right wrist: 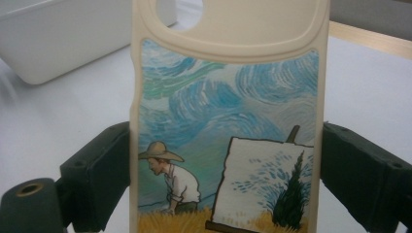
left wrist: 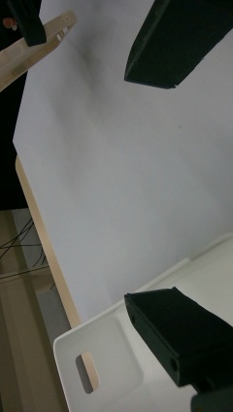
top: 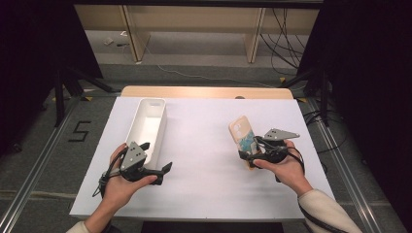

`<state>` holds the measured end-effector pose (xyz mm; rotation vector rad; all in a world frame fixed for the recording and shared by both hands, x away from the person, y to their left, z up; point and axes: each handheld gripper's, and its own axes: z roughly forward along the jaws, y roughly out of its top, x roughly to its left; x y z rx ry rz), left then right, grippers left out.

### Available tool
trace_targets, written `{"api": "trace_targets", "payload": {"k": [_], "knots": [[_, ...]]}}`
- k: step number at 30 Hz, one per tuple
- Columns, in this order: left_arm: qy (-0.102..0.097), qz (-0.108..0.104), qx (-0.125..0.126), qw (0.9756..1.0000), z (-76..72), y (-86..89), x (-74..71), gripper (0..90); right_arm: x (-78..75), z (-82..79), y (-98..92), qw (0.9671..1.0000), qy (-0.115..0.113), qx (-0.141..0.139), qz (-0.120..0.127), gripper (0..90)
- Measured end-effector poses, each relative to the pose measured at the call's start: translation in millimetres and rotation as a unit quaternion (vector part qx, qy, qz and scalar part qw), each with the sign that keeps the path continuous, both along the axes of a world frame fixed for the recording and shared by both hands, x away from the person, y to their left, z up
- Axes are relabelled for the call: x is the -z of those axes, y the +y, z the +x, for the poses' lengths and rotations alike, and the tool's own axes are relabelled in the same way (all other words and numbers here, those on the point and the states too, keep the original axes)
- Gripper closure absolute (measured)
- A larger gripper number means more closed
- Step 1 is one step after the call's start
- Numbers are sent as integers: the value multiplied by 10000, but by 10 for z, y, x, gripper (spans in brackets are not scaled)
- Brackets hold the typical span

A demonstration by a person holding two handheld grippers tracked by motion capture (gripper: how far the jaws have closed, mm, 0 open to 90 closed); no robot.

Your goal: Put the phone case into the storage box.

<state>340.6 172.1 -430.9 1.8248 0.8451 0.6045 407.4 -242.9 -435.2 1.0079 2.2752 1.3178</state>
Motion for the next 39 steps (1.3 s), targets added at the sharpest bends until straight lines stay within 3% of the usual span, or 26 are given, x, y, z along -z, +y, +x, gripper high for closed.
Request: {"api": "trace_targets", "payload": {"k": [39], "knots": [[-51, -125, -27, 9999, 76, -72, -93, 5, -25, -82, 135, 9996, -131, -182, 170, 112]]}}
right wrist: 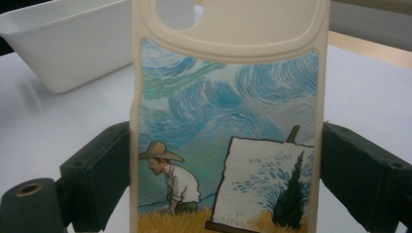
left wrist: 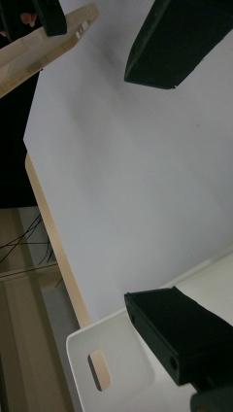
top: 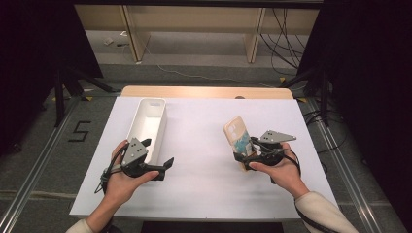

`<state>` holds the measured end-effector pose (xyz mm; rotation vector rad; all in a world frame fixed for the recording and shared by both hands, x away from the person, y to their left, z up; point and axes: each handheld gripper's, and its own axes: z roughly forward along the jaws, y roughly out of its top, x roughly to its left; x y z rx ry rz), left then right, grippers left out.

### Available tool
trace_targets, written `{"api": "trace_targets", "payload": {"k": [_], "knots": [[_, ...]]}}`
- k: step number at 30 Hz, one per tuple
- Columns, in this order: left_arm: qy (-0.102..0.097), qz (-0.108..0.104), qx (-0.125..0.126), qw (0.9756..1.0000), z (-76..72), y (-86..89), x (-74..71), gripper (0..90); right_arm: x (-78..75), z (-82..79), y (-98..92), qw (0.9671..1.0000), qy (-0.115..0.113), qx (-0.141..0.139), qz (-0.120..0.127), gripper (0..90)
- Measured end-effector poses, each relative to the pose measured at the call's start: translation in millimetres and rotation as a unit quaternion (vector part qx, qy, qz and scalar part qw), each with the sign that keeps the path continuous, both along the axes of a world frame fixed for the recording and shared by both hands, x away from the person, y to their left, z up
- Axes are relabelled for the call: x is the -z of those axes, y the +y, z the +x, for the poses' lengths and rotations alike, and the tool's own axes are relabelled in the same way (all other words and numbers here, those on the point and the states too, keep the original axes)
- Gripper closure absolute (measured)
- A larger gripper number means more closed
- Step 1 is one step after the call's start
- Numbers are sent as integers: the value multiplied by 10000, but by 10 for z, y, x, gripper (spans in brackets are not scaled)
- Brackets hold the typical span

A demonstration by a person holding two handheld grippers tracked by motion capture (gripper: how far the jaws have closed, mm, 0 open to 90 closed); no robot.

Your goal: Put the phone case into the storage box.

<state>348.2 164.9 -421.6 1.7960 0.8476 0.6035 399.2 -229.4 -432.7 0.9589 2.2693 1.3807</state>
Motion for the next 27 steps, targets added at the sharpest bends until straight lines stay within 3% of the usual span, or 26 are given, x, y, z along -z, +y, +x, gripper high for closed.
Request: {"api": "trace_targets", "payload": {"k": [27], "knots": [[-81, -122, 253, 9996, 193, -269, -131, 8, 24, -3, 126, 9999, -18, -120, 22, 112]]}}
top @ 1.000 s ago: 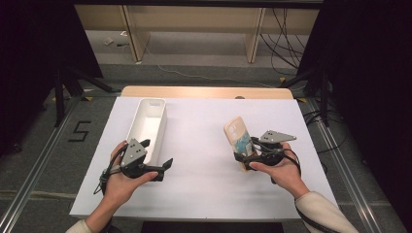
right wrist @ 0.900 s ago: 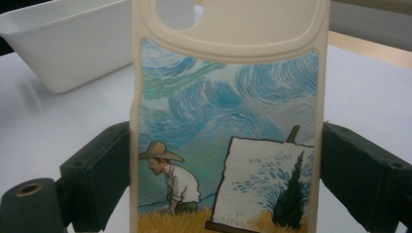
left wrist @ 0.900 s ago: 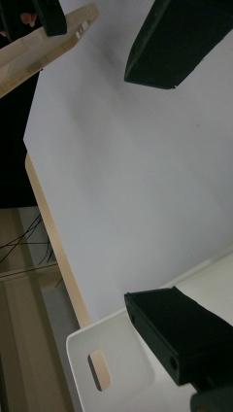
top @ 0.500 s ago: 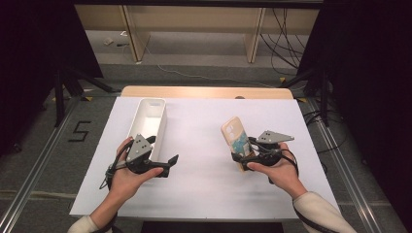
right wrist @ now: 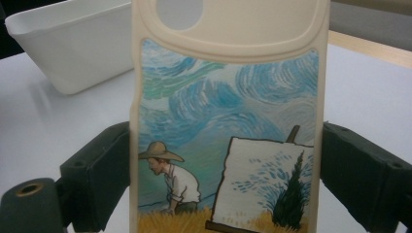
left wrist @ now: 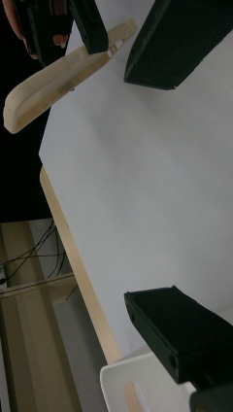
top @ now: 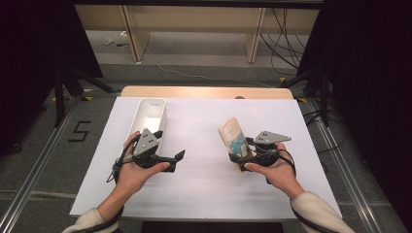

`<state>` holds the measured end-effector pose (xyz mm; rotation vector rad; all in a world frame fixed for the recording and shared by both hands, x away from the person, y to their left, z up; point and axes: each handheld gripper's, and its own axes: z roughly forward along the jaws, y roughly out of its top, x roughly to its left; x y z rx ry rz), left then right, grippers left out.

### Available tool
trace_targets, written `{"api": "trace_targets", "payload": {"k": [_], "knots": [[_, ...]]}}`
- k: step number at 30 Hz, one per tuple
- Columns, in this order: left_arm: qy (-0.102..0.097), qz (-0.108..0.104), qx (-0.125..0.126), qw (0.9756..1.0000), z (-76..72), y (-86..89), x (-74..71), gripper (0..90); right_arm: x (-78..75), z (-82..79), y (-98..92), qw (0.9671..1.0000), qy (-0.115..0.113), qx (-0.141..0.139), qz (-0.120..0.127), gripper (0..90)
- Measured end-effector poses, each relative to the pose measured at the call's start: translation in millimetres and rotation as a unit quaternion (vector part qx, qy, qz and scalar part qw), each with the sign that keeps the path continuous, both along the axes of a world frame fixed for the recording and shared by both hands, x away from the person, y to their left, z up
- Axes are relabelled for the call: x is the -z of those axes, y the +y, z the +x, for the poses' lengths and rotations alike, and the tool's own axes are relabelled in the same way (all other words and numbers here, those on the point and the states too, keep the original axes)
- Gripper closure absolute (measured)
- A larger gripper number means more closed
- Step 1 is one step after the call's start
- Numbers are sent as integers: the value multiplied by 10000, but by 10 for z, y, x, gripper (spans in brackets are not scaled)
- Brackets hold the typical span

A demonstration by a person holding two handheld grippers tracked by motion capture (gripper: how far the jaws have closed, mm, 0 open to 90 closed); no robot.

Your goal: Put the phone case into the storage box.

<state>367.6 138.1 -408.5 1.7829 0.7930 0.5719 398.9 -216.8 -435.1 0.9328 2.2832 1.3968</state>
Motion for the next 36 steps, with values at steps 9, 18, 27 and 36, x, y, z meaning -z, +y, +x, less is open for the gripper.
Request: {"api": "trace_targets", "payload": {"k": [9, 18, 27, 36], "knots": [[11, -4, 149, 9999, 73, -149, -26, 11, 4, -4, 26, 10000, -7, -9, -3, 112], [-3, -49, 269, 9996, 137, -265, -84, 14, 20, -17, 80, 10000, -9, -56, -14, 112], [-12, -87, 364, 9993, 183, -351, -121, 13, 29, -23, 122, 9999, -4, -96, -34, 112], [-31, -111, 518, 9986, 219, -468, -176, 13, 37, -24, 152, 9999, -2, -119, -45, 112]]}}
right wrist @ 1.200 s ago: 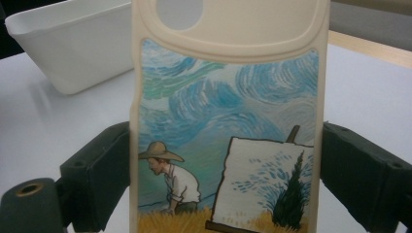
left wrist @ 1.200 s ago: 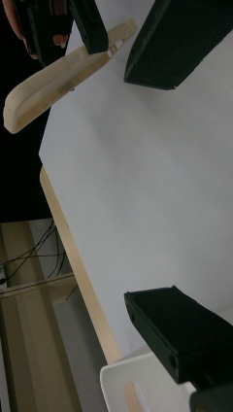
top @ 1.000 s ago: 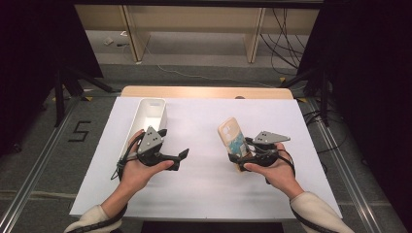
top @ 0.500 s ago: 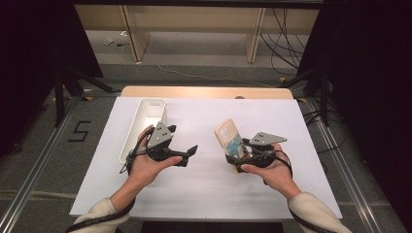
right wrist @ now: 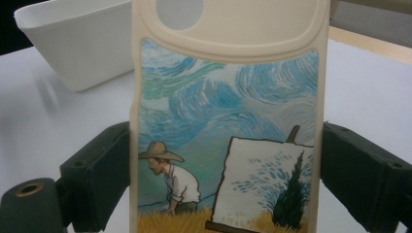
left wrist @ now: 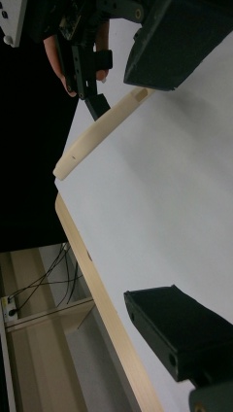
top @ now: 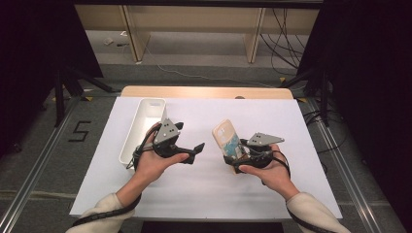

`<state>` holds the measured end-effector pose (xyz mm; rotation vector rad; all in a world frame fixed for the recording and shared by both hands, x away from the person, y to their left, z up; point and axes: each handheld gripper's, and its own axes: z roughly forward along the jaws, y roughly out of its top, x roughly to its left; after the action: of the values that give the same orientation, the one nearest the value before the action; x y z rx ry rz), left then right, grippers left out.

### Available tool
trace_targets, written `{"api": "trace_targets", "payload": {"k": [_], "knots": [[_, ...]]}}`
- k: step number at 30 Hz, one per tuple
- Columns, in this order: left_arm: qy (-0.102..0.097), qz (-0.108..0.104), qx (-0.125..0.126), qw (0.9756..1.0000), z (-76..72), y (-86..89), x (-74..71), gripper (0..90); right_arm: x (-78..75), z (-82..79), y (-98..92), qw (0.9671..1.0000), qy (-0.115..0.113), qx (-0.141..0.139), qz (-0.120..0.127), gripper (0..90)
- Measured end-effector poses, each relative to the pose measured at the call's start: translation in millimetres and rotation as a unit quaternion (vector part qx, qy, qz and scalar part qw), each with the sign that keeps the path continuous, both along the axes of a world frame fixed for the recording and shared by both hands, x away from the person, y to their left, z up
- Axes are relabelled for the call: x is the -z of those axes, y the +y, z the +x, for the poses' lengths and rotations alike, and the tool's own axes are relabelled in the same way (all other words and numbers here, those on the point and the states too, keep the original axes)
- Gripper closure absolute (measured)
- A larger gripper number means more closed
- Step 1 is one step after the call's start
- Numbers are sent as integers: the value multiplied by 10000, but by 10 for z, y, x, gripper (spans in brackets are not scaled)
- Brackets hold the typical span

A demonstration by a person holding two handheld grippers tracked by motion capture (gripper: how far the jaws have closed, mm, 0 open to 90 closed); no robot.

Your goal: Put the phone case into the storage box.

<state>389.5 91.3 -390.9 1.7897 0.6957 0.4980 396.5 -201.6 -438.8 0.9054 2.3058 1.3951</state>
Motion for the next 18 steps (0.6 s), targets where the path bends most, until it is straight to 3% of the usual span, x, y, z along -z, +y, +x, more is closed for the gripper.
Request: {"api": "trace_targets", "payload": {"k": [13, 18], "knots": [[7, -8, 170, 9999, 78, -184, -78, 30, 9, 1, 57, 10000, -19, -39, -24, 112], [173, -58, 156, 9997, 111, -245, -83, 42, 14, -1, 74, 10000, -19, -52, -44, 112]]}}
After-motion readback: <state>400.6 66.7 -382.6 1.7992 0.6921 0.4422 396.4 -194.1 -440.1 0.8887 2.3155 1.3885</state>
